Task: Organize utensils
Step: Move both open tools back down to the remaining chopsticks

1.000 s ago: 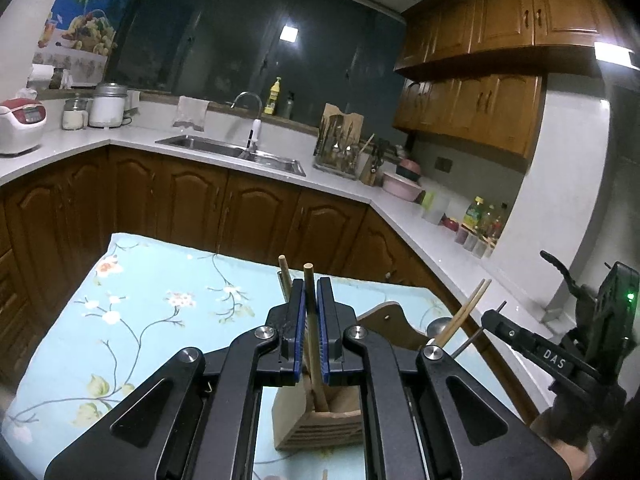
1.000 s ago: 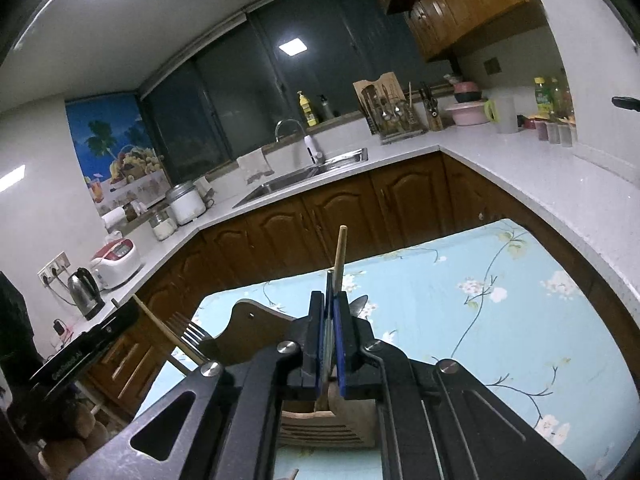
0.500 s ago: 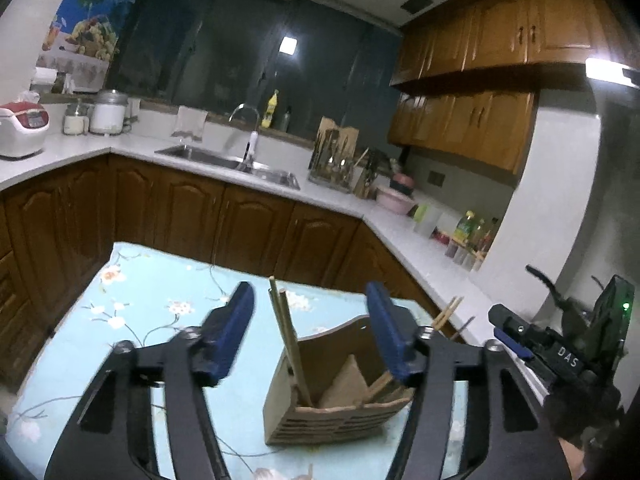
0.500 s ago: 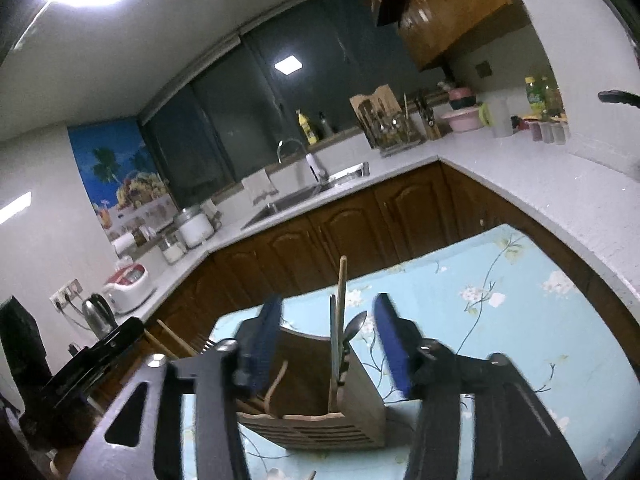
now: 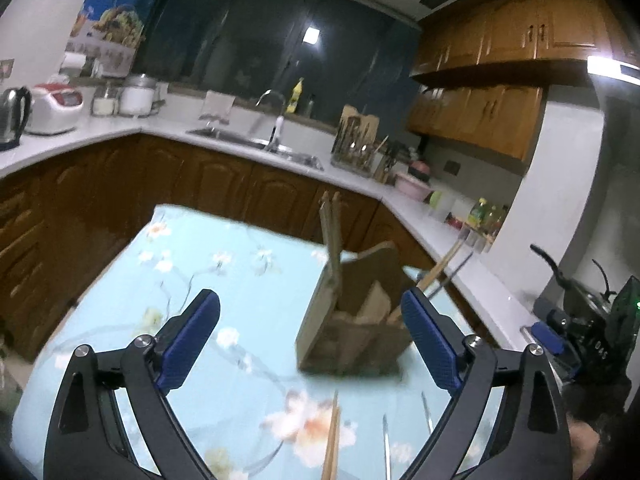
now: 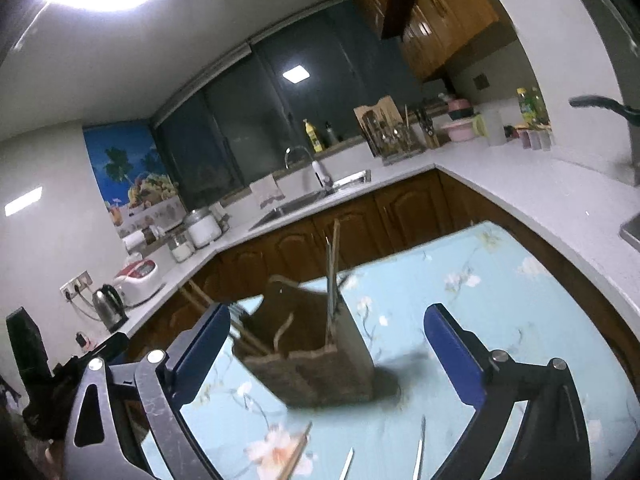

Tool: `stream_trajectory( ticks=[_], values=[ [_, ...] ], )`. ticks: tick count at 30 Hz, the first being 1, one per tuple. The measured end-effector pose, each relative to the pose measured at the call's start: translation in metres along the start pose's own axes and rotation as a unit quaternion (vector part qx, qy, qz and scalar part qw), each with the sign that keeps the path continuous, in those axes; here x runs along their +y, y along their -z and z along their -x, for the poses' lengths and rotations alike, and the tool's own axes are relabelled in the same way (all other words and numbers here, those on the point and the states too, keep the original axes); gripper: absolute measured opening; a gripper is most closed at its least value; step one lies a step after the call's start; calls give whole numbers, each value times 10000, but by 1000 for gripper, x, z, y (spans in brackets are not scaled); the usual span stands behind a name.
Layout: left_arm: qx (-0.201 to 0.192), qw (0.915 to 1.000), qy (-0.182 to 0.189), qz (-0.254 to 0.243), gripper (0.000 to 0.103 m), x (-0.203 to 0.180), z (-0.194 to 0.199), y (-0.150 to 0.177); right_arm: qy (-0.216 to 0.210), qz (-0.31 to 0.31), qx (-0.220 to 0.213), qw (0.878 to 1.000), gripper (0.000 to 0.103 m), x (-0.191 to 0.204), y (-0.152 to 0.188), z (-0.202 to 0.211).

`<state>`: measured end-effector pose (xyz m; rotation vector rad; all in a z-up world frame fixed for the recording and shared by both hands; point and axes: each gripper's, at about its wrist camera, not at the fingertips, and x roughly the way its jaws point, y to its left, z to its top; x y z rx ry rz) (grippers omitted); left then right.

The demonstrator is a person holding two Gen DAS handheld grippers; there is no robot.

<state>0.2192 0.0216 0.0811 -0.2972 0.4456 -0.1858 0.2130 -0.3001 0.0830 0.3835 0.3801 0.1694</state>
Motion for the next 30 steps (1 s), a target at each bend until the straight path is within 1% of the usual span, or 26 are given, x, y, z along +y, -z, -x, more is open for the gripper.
stream_trajectory(
  ticks=[10,16,22,30],
  values=[
    [575,9982,-176,54,94,19,17,56,318,89,514,9981,99,-10,55,26],
    [983,9947,-249,-144,94,21,13,86,451,182,819,9955,99,-15,78,30],
    [1349,9899,-267,-350,94,14,1,100,504,139,1030,9933,99,-22,90,26],
    [1672,9839,-227,-594,94,0,-19,106,615,251,1251,9899,99,-26,99,15]
  ],
)
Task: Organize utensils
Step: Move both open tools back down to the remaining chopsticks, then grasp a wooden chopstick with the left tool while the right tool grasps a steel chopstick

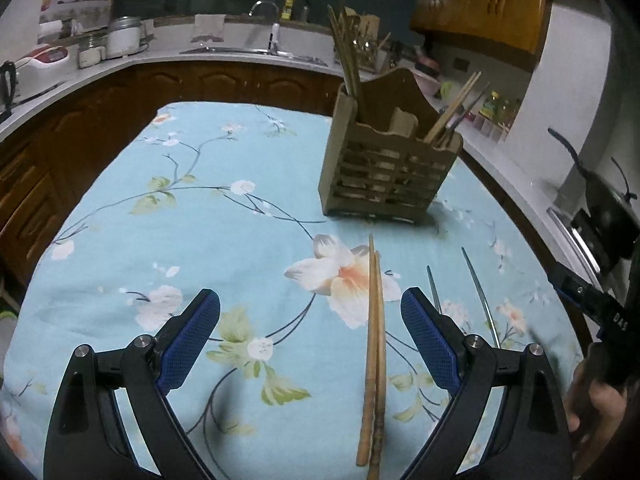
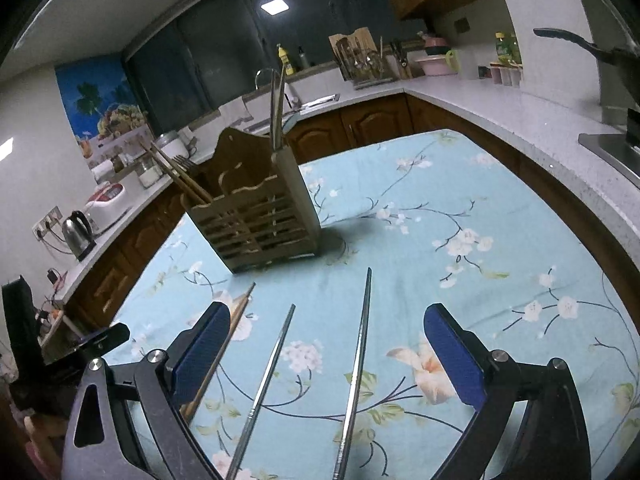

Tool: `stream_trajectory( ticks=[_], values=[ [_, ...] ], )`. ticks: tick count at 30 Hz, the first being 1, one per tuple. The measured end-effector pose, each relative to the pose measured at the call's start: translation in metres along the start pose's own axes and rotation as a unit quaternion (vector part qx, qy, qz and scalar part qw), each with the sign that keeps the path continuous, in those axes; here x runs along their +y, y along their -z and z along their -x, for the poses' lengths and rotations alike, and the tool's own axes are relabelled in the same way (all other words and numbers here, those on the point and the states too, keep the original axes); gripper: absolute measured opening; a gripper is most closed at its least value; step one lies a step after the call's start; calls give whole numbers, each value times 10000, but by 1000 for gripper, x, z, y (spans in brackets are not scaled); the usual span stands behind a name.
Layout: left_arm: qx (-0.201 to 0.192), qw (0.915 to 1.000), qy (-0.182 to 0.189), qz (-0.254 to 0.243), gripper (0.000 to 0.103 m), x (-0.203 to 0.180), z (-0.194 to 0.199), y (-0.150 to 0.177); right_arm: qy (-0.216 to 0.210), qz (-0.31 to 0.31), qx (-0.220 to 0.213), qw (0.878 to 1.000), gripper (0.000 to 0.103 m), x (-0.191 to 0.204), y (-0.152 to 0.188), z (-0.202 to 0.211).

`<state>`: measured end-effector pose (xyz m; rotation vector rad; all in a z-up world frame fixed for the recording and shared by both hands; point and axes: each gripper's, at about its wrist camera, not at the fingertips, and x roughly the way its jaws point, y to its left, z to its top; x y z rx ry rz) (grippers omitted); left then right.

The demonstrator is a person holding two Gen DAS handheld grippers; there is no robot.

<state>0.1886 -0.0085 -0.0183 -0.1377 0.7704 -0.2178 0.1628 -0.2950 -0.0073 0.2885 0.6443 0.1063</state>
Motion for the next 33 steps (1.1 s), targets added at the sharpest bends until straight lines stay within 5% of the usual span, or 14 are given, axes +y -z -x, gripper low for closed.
stream_trajectory(
  ticks=[14,18,29,33],
  values=[
    [725,9960,16,-523,80,-25,-59,-12,136,219,523,9983,83,2,-1,-36],
    [903,9939,12,-633,66,-30,-77,-16,197,117,782,9967,67,-5,1,-55],
    [1170,9887,162,-921,46,-59,-132,-52,262,82,964,9950,51,-12,-8,-82],
    [1355,9852,127,-1042,29,-68,-152,-55,328,93,1058,9938,43,-13,-12,-94]
  ],
)
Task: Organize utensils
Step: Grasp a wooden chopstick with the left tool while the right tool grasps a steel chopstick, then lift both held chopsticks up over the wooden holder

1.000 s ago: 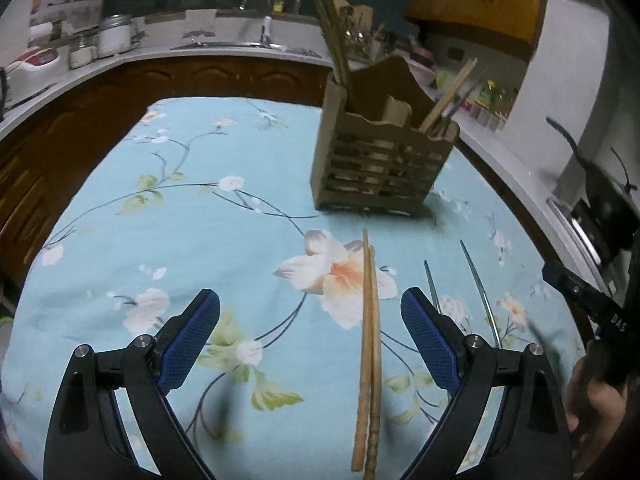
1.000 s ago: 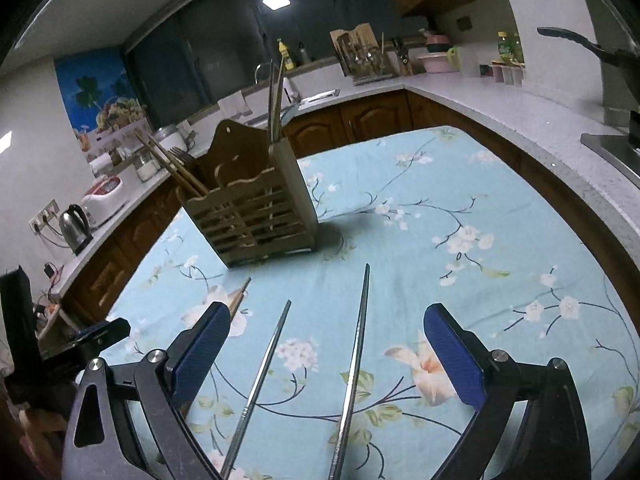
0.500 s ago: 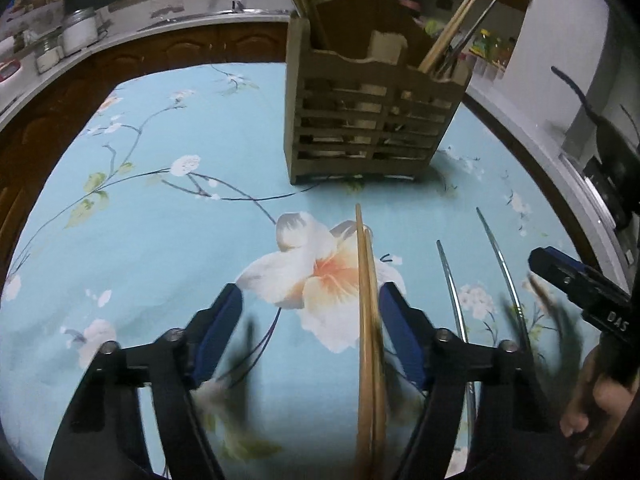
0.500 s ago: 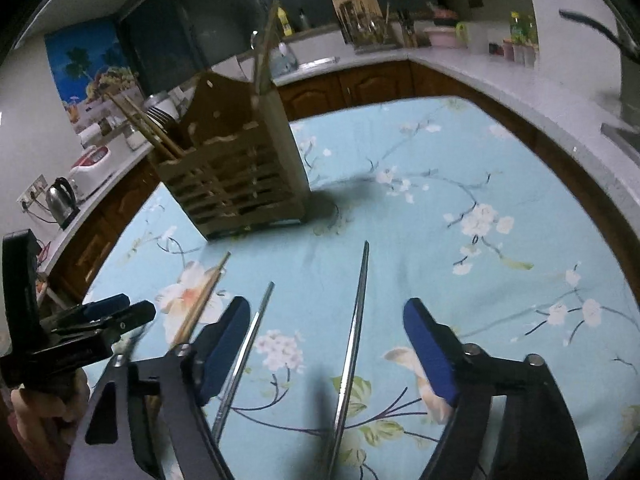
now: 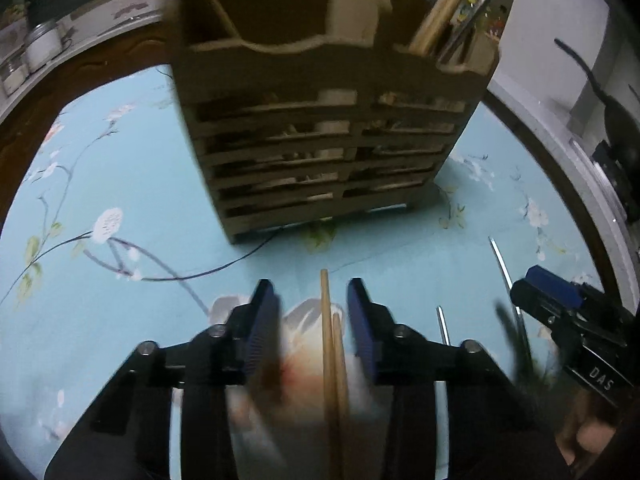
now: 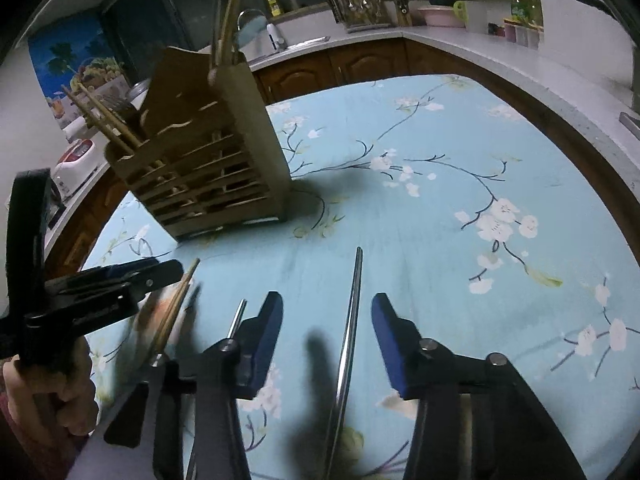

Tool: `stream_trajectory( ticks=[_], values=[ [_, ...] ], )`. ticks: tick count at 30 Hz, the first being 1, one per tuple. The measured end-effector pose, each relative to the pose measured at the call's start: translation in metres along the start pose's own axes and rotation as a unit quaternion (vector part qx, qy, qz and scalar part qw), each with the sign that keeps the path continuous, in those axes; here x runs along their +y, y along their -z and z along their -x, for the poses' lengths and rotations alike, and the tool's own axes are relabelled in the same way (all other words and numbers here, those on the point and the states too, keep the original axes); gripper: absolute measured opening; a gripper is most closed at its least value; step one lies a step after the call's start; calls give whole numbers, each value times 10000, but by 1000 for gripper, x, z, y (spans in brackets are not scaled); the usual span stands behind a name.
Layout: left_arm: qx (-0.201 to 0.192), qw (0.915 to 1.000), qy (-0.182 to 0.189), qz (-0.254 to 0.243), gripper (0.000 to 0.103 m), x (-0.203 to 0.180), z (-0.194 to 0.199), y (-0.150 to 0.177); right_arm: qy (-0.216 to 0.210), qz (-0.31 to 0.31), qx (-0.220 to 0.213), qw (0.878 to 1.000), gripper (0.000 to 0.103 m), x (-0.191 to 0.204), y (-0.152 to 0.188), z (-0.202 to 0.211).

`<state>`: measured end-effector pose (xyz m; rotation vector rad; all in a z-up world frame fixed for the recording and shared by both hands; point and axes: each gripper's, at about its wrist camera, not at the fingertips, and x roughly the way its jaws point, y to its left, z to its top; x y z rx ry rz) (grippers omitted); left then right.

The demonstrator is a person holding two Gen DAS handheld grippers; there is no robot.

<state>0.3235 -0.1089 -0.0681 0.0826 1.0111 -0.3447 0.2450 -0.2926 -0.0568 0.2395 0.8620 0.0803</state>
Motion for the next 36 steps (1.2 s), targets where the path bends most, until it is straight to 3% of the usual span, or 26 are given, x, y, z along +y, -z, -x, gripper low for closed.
stream_trajectory(
  ticks=[11,13,15,16,20,27,36],
  values=[
    [92,9994,-79,-318,7,7,-1,6,521,510,276,9970,26,10,-18,-37],
    [78,9995,-4,-313,6,12,1,7,715,756,290,9942,20,18,-19,-42],
    [78,9996,40,-283,4,15,3,8,665,781,293,9943,6,21,-19,-43],
    [83,9996,87,-240,4,20,3,9,674,788,284,9942,6,21,-18,-43],
    [-2,9997,242,-27,4,36,17,14,345,530,294,9976,4,15,-18,-36],
    [-566,9969,521,181,4,52,80,24,-233,333,-149,9991,4,23,-19,17],
    [-1288,9884,709,372,4,53,158,36,-545,427,-731,9949,4,36,-20,91]
  ],
)
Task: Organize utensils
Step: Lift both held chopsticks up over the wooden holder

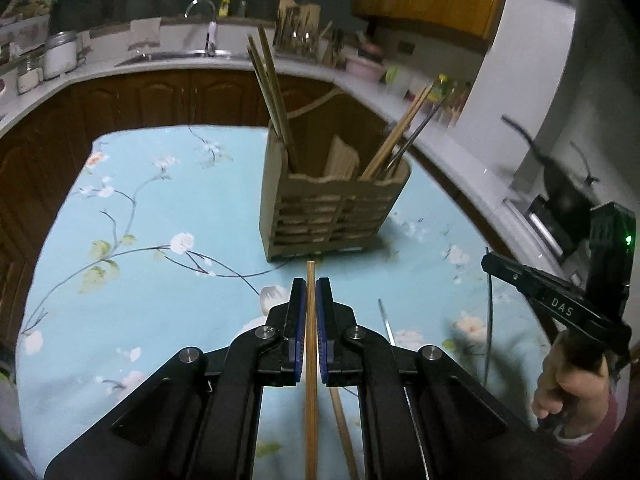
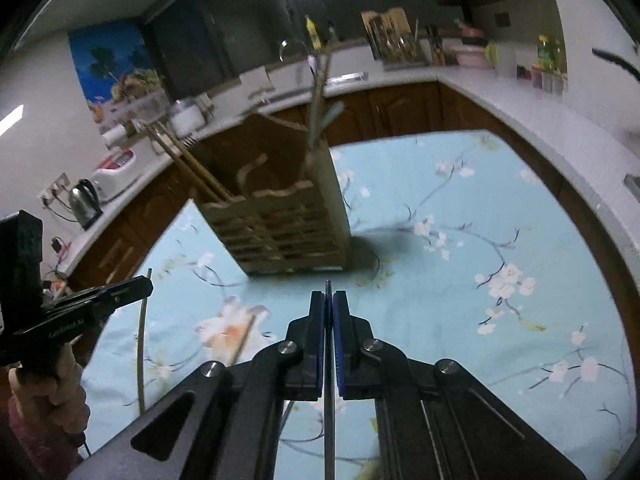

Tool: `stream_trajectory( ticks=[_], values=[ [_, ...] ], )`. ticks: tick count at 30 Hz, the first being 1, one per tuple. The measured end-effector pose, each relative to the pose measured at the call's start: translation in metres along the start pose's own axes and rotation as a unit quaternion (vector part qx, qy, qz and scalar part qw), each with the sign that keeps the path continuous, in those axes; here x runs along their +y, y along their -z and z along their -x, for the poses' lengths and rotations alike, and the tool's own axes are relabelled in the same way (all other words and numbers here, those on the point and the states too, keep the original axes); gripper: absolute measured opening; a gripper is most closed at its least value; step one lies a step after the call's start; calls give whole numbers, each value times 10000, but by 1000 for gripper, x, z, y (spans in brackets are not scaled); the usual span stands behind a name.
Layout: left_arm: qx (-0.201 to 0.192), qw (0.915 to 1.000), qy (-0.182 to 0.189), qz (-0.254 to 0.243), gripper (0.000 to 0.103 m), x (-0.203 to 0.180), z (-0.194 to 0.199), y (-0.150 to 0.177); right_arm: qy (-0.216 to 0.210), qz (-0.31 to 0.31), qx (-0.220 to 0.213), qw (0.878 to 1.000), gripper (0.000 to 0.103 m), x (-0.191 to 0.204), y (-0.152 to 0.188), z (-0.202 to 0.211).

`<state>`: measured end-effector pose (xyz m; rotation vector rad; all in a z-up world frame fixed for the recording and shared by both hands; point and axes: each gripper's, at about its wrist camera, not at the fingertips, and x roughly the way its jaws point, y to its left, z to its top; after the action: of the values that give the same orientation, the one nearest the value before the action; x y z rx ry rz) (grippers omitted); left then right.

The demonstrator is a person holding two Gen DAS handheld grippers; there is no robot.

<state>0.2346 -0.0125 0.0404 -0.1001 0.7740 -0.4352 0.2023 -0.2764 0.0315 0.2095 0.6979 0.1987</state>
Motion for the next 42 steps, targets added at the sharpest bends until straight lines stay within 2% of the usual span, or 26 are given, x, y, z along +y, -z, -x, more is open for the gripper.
stream_trajectory(
  ticks=[9,16,33,42],
  values=[
    [-538,9985,76,74,4,-3,56,-1,-220,87,-533,9983,4,14,-10,56],
    [-849,9963,87,17,4,-6,81,-8,-361,125,-840,9957,4,21,-24,77],
    [-1228,9924,47,45,4,-6,93,-32,-423,145,-1246,9912,4,22,-50,84],
    [-1556,9878,13,86,4,-9,95,-61,-398,127,-1466,9883,4,20,-76,78]
  ],
)
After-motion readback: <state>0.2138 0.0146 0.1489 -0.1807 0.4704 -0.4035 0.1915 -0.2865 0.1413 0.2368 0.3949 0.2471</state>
